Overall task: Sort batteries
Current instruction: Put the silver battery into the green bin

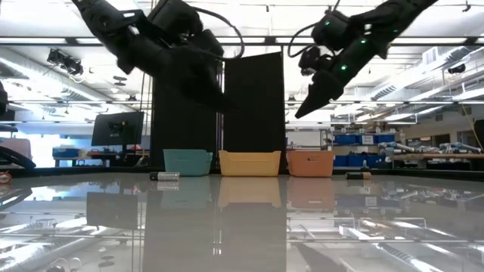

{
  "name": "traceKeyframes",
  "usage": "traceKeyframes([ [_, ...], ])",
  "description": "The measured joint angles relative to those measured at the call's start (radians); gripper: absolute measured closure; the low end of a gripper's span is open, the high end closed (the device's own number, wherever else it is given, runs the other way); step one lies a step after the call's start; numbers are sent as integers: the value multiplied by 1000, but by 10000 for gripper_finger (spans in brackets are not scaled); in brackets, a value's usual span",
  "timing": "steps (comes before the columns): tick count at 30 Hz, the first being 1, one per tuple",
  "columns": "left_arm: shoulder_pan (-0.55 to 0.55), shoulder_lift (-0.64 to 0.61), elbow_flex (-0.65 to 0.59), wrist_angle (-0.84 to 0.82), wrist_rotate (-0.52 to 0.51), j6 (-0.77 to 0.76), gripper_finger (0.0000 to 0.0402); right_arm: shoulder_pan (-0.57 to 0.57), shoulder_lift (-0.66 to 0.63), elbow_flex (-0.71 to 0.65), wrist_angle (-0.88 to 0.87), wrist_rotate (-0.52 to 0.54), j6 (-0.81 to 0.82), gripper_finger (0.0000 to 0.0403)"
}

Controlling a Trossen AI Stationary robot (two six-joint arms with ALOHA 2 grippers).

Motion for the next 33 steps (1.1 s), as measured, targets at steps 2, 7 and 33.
traceKeyframes([
  [2,-3,-34,0,-101,18,12,270,35,-35,-54,63,2,32,395],
  [7,-38,-126,0,-422,65,-1,270,127,-94,-157,178,37,81,395],
  [33,-797,-219,54,-979,-140,-2113,270,301,-105,-220,294,150,121,392],
])
